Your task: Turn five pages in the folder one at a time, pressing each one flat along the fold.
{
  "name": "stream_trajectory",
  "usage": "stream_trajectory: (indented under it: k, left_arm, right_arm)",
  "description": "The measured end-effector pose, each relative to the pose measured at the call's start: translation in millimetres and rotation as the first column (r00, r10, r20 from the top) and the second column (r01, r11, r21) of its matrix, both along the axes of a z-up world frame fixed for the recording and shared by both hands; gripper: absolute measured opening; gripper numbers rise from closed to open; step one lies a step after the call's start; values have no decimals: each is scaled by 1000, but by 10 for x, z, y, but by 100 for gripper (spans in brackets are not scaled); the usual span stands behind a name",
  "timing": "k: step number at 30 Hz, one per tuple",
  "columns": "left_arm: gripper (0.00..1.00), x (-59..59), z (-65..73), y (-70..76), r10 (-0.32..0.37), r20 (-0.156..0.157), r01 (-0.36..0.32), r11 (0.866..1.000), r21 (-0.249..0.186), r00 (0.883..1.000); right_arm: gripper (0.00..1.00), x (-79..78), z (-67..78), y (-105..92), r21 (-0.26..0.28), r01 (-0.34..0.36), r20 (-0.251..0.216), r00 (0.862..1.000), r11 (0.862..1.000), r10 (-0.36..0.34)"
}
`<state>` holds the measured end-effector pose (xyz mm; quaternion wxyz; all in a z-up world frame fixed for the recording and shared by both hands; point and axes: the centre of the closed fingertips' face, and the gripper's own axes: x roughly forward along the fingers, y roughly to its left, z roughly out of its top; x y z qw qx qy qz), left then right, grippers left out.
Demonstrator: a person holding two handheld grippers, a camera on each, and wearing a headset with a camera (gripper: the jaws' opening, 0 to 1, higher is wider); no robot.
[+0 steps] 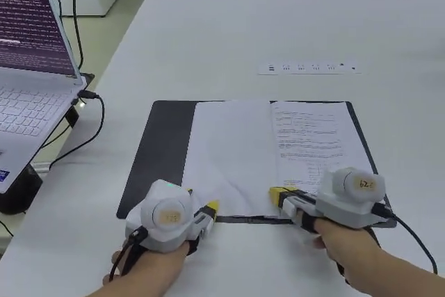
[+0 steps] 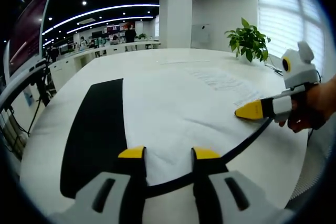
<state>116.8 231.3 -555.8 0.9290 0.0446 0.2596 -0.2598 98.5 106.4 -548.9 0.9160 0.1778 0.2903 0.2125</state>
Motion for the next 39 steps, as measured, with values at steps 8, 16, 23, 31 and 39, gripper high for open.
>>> stream_trajectory:
  k: [8,16,23,31,39]
  left_arm:
    - [33,-4,-4,-1,-9,-6,9,1000,5,1000]
    - [33,-6,-5,-5,-22,-17,23,999,22,1000]
    - [33,1,-6,-9,-24,-41,25,999,33,999]
    - [39,-12,24,-64,-17,-109,17,1000,3,994]
    - [49,-119,143,-90,0,-196,-8,999,-40,981]
  right_arm:
    - [0,-274,-10,36,25,-22,-55,998,999,24]
    - [0,-529,-67,118,6,-69,-113,991,998,69]
    - [0,-506,261,134,54,-36,-52,998,998,39]
    - [0,-483,521,82,62,-8,1,1000,998,8]
    - [0,-518,661,-159,49,99,2,995,994,-100]
